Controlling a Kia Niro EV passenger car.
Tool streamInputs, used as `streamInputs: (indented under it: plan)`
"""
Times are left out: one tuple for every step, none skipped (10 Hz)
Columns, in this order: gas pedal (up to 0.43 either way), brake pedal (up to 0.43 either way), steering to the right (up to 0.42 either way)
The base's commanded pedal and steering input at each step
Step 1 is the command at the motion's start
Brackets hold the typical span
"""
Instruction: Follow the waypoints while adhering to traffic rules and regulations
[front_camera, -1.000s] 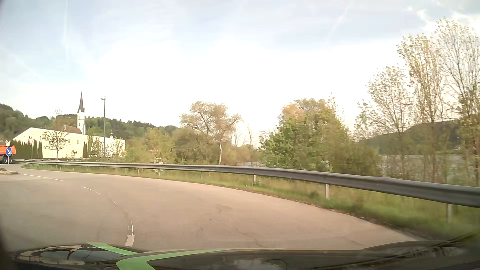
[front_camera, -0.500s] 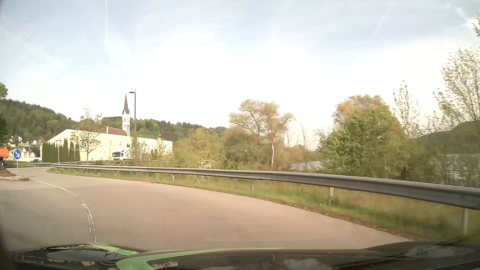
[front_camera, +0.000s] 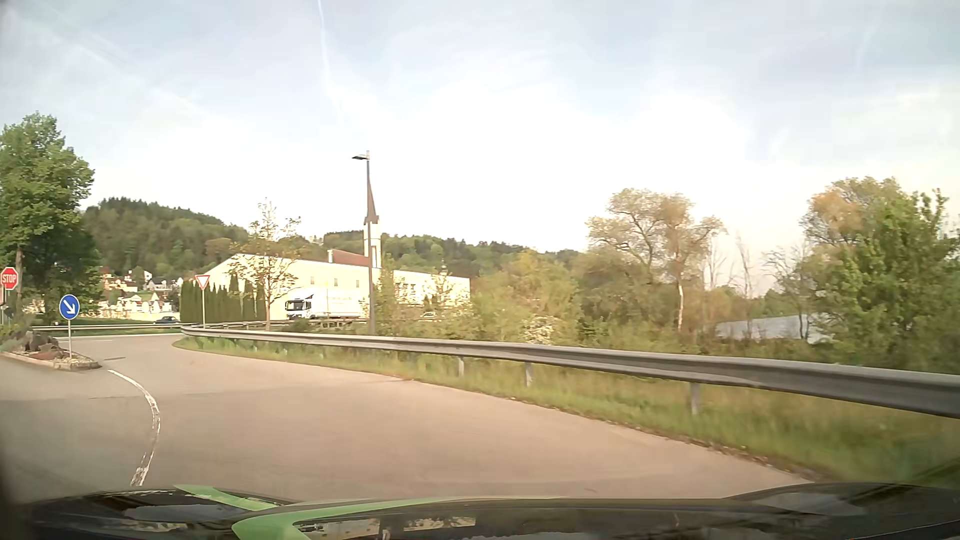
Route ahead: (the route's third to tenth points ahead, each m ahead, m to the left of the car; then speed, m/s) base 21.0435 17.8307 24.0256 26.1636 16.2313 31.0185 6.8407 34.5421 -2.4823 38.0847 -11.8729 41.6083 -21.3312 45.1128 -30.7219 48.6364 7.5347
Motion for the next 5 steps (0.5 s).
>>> streamInputs:
  plan:
    - [0.047, 0.0, -0.278]
    - [0.047, 0.0, -0.281]
    - [0.047, 0.0, -0.281]
    - [0.059, 0.0, -0.28]
    - [0.079, 0.0, -0.278]
